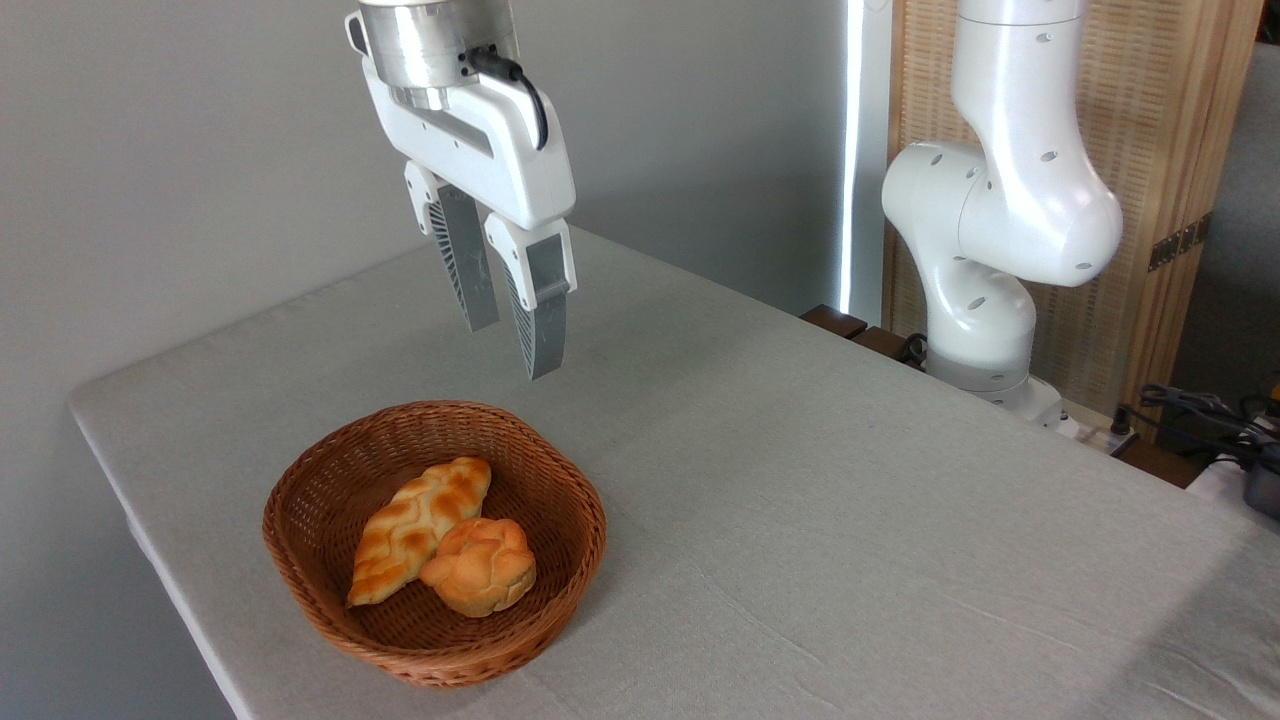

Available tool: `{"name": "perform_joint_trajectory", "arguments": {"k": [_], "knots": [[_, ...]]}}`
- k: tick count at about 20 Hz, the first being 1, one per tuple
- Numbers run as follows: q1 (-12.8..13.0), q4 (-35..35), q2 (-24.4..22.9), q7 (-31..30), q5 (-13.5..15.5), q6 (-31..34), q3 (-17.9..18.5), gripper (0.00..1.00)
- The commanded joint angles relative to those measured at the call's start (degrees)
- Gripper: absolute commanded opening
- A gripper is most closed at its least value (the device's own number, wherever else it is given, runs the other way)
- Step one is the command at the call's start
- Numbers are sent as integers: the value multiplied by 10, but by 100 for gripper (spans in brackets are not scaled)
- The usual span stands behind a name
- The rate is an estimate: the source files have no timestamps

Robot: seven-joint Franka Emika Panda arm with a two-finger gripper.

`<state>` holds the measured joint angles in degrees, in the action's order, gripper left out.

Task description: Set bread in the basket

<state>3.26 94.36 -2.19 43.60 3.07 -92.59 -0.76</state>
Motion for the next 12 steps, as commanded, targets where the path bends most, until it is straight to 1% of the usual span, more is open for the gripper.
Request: {"name": "perform_joint_trajectory", "arguments": {"k": [1, 12], "knots": [[4, -21, 8, -5, -7, 10, 16, 100], [4, -22, 7, -3, -7, 10, 17, 100]]}}
